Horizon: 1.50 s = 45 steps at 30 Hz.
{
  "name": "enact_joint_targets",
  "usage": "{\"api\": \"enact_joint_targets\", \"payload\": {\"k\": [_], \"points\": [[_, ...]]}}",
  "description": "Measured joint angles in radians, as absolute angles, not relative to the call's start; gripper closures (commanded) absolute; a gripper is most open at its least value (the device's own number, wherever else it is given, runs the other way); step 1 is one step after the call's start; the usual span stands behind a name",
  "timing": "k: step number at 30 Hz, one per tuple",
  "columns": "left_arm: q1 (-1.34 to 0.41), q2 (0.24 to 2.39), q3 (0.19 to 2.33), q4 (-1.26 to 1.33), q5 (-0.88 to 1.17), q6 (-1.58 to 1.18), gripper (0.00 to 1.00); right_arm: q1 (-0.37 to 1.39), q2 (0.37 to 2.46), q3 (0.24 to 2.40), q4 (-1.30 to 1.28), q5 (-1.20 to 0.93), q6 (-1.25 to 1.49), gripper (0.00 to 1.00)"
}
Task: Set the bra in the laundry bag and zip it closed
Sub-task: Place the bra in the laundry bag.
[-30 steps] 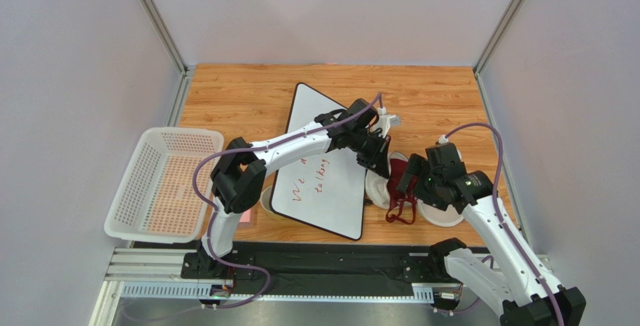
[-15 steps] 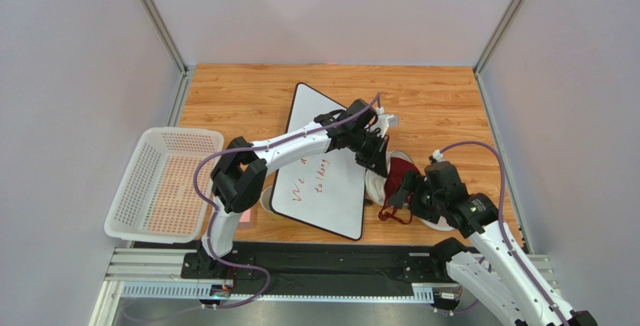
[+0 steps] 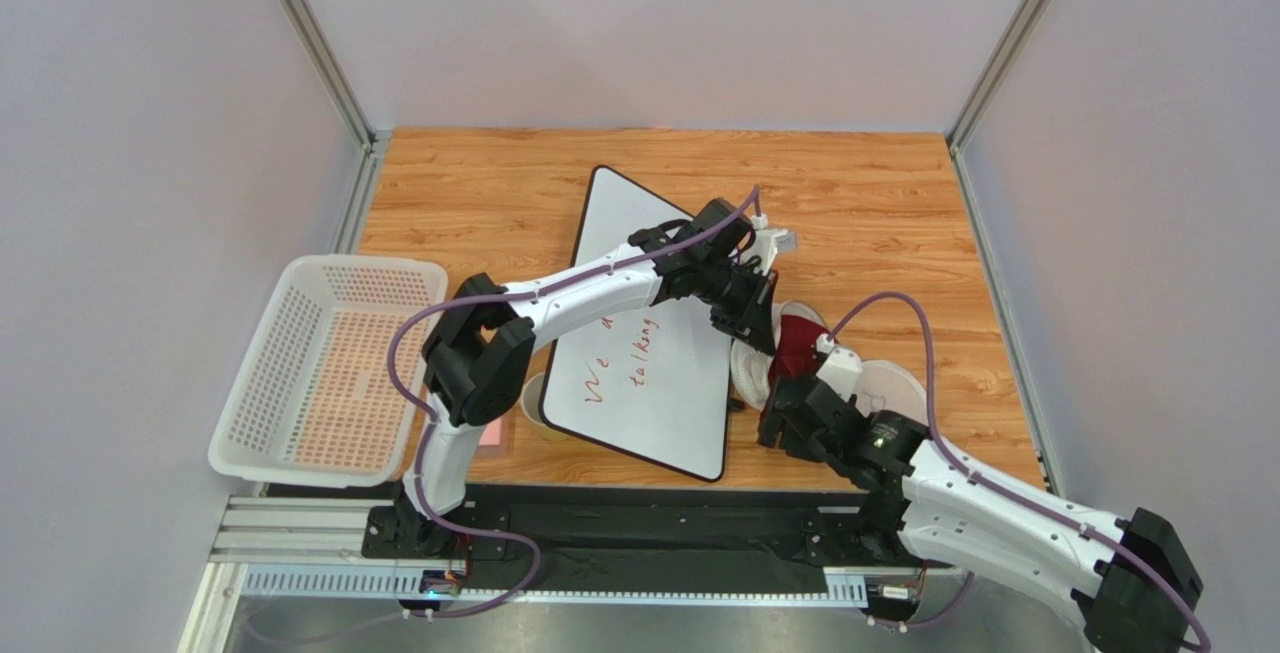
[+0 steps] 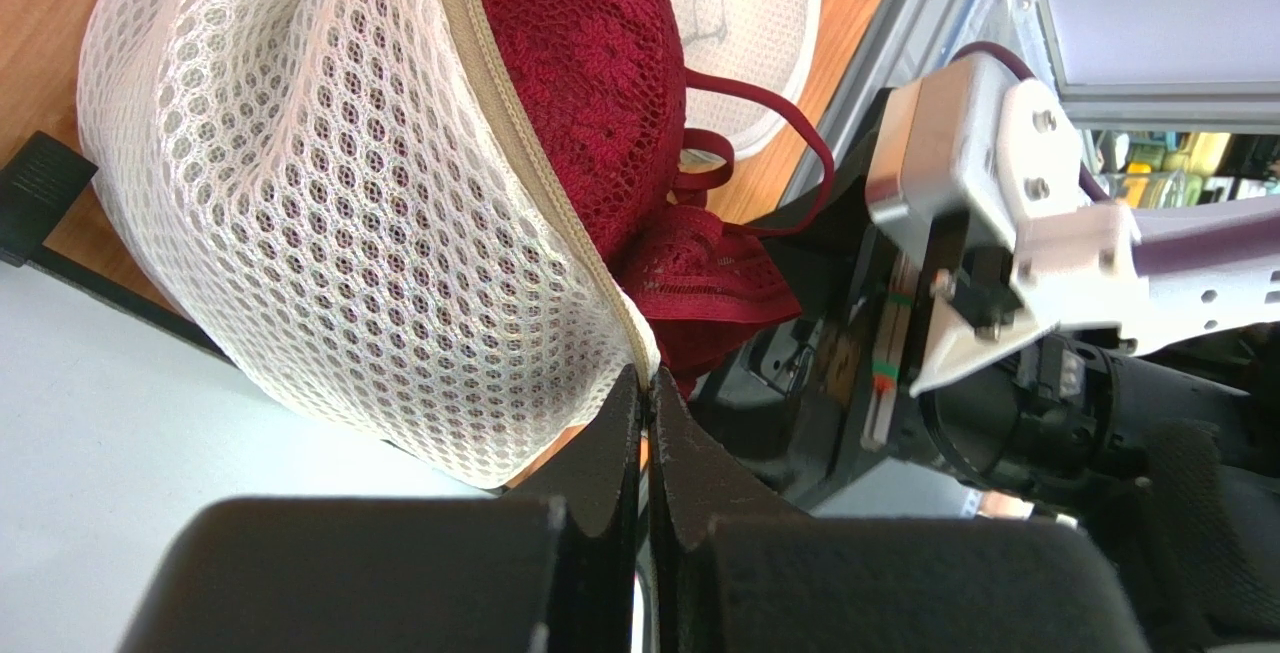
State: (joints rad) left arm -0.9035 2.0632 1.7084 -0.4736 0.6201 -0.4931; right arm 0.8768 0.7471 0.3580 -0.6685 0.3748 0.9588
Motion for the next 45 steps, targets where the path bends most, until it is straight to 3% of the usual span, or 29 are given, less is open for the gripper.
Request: {"api": "enact_joint_targets", "payload": {"k": [1,5,7,13,25,32,45], "points": [[-0.904,2.063,1.708,-0.474,0.620,-0.493,1.00,0.878,0.746,0.349,-0.660,0.393,0.969,0.46],[-0.904,2.063,1.708,-0.473,0.620,-0.493,1.00,0.881,0.712,0.293,-0.612,0.459,1.007,0.53],[-0.904,2.063,1.708,-0.473,0.620,-0.493,1.00,0.881,0.680,0.271,-0.607,0.484,1.012,0.73],[-0.904,2.063,1.693,-0.467,0.620,-0.493,1.00,0.881,0.556,0.266,-0.623,0.536,1.002,1.00],[-0.910,2.063,1.669,-0.467,0.620,-0.493,1.00,0.791,0.561,0.524,-0.728,0.530,0.876,1.00],[-0.917,2.063,1.669,-0.466,0.619,-0.494,1.00,0.572,0.763,0.541,-0.574,0.324,0.742,1.00],[-0.928,2.060,1.659,-0.479,0.608,-0.496,1.00,0.476,1.102,0.476,-0.250,0.052,0.675,0.99]]}}
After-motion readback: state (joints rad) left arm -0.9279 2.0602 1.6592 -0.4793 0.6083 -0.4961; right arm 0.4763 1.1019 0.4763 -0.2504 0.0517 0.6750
